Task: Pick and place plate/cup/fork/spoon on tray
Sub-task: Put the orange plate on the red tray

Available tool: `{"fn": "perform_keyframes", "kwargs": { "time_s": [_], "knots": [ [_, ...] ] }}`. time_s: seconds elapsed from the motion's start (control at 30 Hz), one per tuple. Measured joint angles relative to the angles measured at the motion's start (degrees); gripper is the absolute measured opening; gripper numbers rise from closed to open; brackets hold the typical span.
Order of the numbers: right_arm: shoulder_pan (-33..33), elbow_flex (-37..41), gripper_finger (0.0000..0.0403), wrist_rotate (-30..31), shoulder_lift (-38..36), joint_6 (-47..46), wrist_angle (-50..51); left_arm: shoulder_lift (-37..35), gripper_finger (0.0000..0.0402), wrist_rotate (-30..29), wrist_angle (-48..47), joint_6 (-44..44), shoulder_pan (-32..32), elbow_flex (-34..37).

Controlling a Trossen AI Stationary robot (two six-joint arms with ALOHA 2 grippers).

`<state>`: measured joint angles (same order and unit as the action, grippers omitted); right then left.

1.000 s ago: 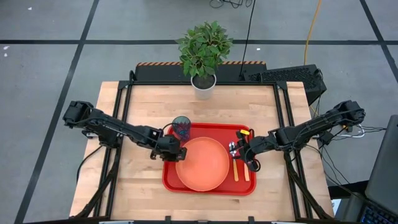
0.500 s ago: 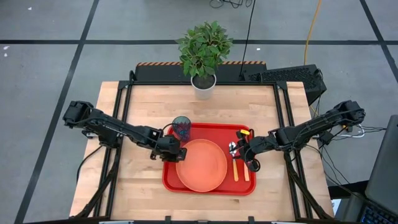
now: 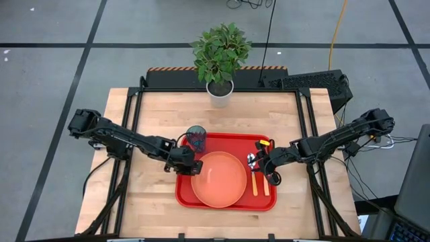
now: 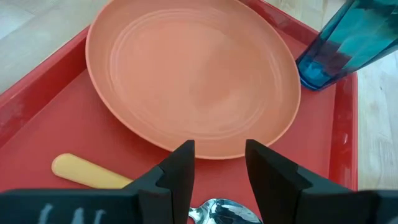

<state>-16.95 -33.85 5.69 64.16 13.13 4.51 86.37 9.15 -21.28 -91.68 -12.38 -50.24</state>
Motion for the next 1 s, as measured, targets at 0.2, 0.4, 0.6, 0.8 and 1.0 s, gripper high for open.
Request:
{"fn": "perform_keyframes", "kwargs": {
  "time_s": [0.2, 0.4, 0.6, 0.8, 1.0],
  "knots": [
    [0.00, 0.00, 0.0134, 0.00, 0.00, -0.44, 0.02, 0.00, 0.0046, 0.00, 0.19, 0.15, -0.02, 0.00],
    [0.00, 0.00, 0.0134, 0.17, 0.00, -0.24, 0.06, -0.02, 0.0046, 3.39, 0.17, 1.38, 0.00, 0.00],
    [0.12, 0.00, 0.0134, 2.28, -0.02, 1.08, 1.82, -0.02, 0.0047, 4.77, -0.09, 9.34, -0.02, 0.00],
    [0.17, 0.00, 0.0134, 14.70, -0.64, -0.70, 6.85, -0.67, 0.0047, 2.88, -4.84, 24.23, 0.51, 0.00],
    [1.60, 0.00, 0.0134, 20.64, -4.30, -7.36, 12.09, -1.29, 0.0047, -8.12, -9.92, 38.57, 1.22, -0.02]
  ]
}}
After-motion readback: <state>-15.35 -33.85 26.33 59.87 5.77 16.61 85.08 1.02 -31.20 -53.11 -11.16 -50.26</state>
